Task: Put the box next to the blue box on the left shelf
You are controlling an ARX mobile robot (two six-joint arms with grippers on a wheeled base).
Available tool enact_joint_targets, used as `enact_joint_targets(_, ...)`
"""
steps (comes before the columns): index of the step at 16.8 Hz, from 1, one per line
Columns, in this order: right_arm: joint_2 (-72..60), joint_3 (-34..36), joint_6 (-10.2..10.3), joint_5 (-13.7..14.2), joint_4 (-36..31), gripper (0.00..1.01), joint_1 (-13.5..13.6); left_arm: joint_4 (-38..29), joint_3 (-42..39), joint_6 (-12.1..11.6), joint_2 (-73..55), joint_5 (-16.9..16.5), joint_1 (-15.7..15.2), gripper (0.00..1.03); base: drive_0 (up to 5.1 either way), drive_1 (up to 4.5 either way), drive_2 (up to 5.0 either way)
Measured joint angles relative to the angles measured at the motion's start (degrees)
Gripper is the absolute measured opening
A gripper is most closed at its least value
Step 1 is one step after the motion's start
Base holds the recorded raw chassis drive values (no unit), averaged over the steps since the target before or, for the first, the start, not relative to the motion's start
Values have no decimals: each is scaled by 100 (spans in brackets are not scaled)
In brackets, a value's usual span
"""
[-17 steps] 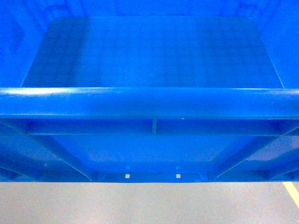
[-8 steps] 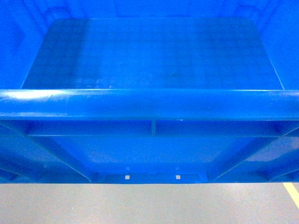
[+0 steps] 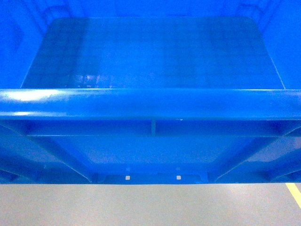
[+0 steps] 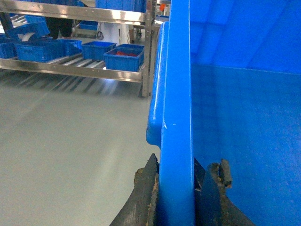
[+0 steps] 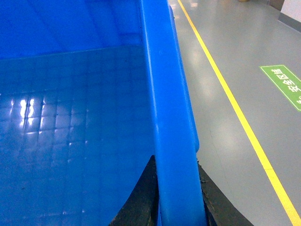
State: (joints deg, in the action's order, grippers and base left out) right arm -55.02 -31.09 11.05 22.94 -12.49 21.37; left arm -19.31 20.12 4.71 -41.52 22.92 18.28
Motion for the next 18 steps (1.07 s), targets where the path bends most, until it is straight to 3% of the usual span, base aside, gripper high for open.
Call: enact_joint_targets(18, 0, 0, -13, -24, 7, 12, 0, 4, 0, 0, -2, 2, -4, 10, -4, 398, -405)
